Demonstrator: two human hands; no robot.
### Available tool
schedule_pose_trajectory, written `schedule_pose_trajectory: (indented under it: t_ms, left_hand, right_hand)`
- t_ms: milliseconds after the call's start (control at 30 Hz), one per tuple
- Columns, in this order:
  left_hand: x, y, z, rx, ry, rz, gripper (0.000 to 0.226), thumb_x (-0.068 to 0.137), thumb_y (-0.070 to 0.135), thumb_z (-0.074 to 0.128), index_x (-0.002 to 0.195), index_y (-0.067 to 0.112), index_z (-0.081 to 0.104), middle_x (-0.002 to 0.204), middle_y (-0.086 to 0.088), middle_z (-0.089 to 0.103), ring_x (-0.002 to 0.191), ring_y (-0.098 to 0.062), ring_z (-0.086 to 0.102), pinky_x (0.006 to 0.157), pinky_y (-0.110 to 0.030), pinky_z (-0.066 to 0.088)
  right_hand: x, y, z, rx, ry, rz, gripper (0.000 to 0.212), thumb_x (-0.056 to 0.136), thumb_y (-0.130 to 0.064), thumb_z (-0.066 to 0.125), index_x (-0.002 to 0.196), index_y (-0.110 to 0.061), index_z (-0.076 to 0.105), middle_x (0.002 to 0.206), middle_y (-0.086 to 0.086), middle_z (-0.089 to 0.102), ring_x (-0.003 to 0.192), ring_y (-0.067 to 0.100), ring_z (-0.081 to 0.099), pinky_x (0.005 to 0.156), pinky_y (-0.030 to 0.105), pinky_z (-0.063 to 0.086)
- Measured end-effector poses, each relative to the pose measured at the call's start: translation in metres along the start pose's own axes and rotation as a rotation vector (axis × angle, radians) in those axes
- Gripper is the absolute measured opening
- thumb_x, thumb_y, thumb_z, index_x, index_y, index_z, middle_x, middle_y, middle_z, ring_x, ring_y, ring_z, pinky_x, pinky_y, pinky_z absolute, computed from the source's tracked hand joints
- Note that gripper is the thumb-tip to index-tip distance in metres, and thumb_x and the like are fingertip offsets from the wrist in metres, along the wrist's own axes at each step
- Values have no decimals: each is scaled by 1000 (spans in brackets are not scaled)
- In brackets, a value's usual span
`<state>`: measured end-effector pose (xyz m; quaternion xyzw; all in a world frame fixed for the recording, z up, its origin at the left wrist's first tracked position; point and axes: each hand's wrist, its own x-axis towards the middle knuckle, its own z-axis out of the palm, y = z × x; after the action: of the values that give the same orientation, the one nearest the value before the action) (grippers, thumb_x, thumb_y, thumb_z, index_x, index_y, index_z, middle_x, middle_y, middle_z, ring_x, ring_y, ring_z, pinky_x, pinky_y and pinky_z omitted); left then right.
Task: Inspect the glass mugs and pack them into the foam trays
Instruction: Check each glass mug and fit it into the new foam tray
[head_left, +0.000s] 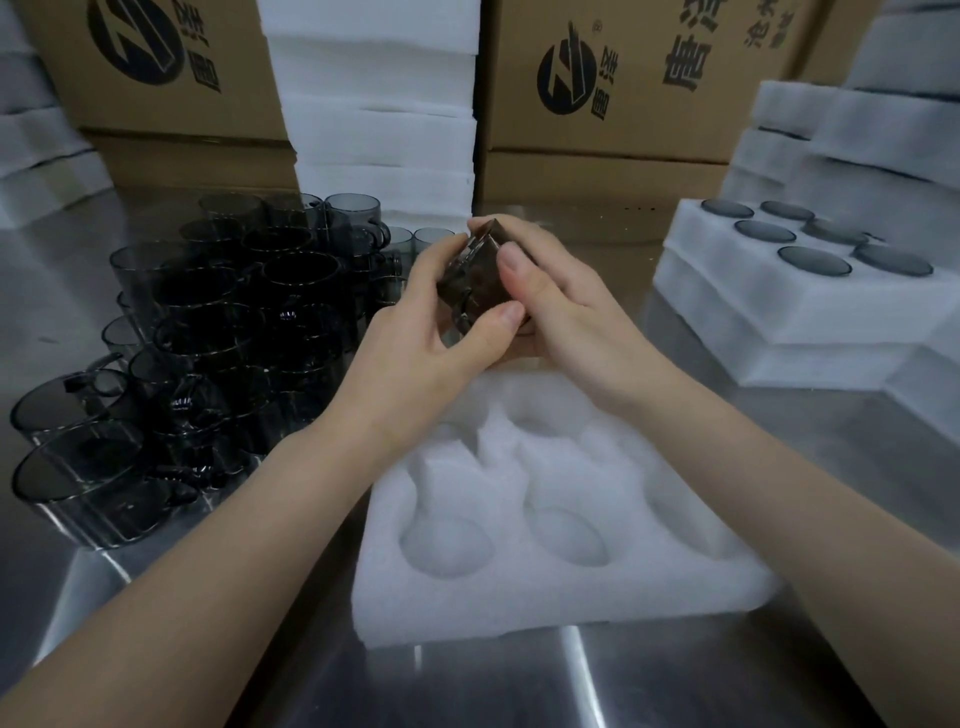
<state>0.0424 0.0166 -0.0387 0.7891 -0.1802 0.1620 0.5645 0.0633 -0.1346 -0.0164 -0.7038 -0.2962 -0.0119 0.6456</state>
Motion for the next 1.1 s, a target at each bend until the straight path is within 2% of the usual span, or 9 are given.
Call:
schedule_pose_trajectory:
  t_ms: [200, 333, 433, 567, 700, 800, 900, 1000, 1100]
  left_hand:
    - [-2, 0, -1, -2, -70, 53, 67, 74, 53, 56, 137, 48, 33, 114, 30, 60, 107, 7, 59, 95, -23, 47]
    - [0, -3, -2, -95, -114, 96, 69, 77, 40, 60, 141, 33, 36, 117, 29, 58, 115, 3, 56, 101, -27, 45]
    - [1, -6, -2, -112, -41, 110, 76, 80, 29, 70, 146, 26, 32, 130, 27, 48, 122, 9, 48, 100, -16, 41]
    - [0, -4, -1, 112, 125, 227, 74, 81, 23, 70, 146, 22, 35, 140, 9, 43, 128, -2, 45, 108, -24, 38]
    - [0, 1, 3, 287, 96, 287, 75, 80, 17, 76, 145, 14, 39, 138, 9, 48, 127, -1, 45, 106, -11, 32]
    - [-1, 3, 3, 295, 126, 282, 67, 80, 22, 77, 139, 13, 47, 131, 5, 57, 121, -5, 53, 103, -20, 41]
    - [-2, 5, 4, 321, 102, 312, 61, 80, 13, 77, 134, 8, 51, 135, -4, 57, 125, -14, 53, 105, -31, 43]
    - [-3, 4, 6, 337, 60, 408, 44, 77, 2, 77, 117, 1, 58, 143, -8, 50, 134, -19, 47, 109, -32, 40]
    - [-2, 2, 5, 336, 79, 499, 34, 78, -2, 76, 107, -2, 58, 145, -10, 48, 139, -22, 40, 112, -23, 35]
  right_hand:
    - [7, -1, -5, 297, 23, 160, 33, 106, -30, 35, 121, -21, 63, 109, 10, 71, 94, 27, 71, 69, 42, 59]
    - [10, 1, -11, 480, -33, 257, 32, 104, -31, 39, 122, -18, 62, 107, 14, 71, 85, 29, 72, 64, 37, 58]
    - [11, 4, -15, 553, -84, 308, 42, 101, -38, 44, 127, -9, 59, 112, 19, 68, 88, 30, 71, 68, 37, 58]
    - [12, 8, -19, 585, -8, 253, 34, 99, -33, 51, 108, -6, 70, 113, 18, 69, 101, 29, 69, 78, 36, 57]
    - [12, 12, -16, 479, 38, 199, 27, 96, -29, 57, 99, -8, 75, 102, 14, 72, 97, 23, 69, 82, 36, 57]
    - [12, 10, -15, 404, 69, 190, 30, 97, -33, 56, 96, -10, 75, 98, 13, 73, 92, 23, 69, 78, 38, 58]
    - [13, 6, -14, 429, 131, 243, 30, 94, -32, 57, 89, -10, 77, 94, 14, 73, 88, 26, 71, 72, 41, 60]
    - [12, 1, -15, 467, 181, 285, 28, 100, -25, 54, 106, -3, 70, 91, 14, 70, 79, 23, 68, 65, 36, 59]
    - [12, -1, -14, 572, -4, 333, 35, 102, -31, 44, 123, -7, 61, 103, 9, 70, 91, 20, 69, 75, 32, 58]
